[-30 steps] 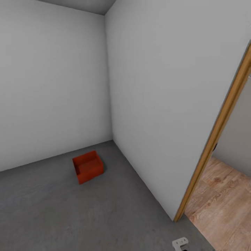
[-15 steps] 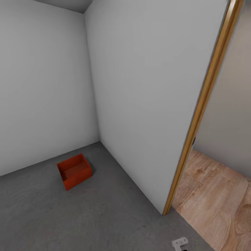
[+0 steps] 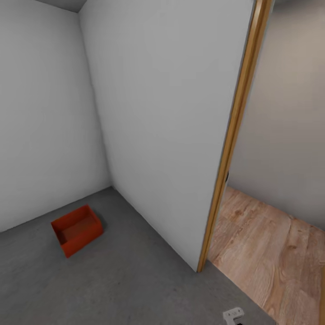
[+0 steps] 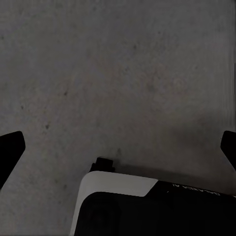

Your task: Move the two storage containers from the living room to the garage. In the garage, place one container on the floor and stack the other container on top of it (either order is fine).

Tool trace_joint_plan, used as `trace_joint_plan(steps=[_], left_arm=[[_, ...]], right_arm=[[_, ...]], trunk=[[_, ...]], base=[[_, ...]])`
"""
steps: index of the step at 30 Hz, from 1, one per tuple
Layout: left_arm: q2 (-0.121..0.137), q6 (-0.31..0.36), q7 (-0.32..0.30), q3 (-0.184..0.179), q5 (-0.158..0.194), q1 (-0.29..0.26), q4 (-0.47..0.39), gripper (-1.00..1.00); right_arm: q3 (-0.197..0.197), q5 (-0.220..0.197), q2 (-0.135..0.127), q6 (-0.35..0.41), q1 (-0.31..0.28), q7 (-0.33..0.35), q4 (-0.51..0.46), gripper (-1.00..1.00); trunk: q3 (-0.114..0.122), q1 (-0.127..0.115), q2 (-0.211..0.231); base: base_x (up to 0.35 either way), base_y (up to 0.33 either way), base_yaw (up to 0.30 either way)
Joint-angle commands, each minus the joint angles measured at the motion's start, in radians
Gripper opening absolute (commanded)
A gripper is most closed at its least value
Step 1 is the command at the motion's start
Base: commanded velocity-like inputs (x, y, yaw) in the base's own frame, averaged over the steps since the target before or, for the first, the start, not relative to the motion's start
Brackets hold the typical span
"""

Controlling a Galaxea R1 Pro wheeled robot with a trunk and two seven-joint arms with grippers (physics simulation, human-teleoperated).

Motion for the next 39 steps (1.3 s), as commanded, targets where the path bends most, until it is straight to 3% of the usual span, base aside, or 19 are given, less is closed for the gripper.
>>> trace_joint_plan(steps=[1, 14, 28, 39], left_arm=[[0.000, -0.003, 0.001, 0.001, 0.004, -0.001, 0.001, 1.00], [0.003, -0.003, 0.001, 0.001, 0.004, -0.001, 0.001, 1.00], [0.003, -0.003, 0.001, 0.000, 0.004, 0.000, 0.001, 1.00], [0.005, -0.003, 0.001, 0.001, 0.004, 0.000, 0.001, 1.00]], right_arm=[[0.007, 0.002, 0.000, -0.007, -0.002, 0.001, 0.005, 1.00], [0.007, 0.002, 0.000, -0.008, -0.002, 0.001, 0.005, 1.00], [0.007, 0.002, 0.000, -0.008, -0.002, 0.001, 0.005, 1.00], [0.007, 0.002, 0.000, -0.007, -0.002, 0.001, 0.005, 1.00]], trunk=[[-0.002, 0.001, -0.002], [-0.002, 0.001, -0.002], [-0.002, 0.001, -0.002], [-0.002, 0.001, -0.002]], base=[[0.000, 0.000, -0.278], [0.033, 0.045, -0.278], [0.243, 0.197, -0.278], [0.315, 0.028, -0.278]])
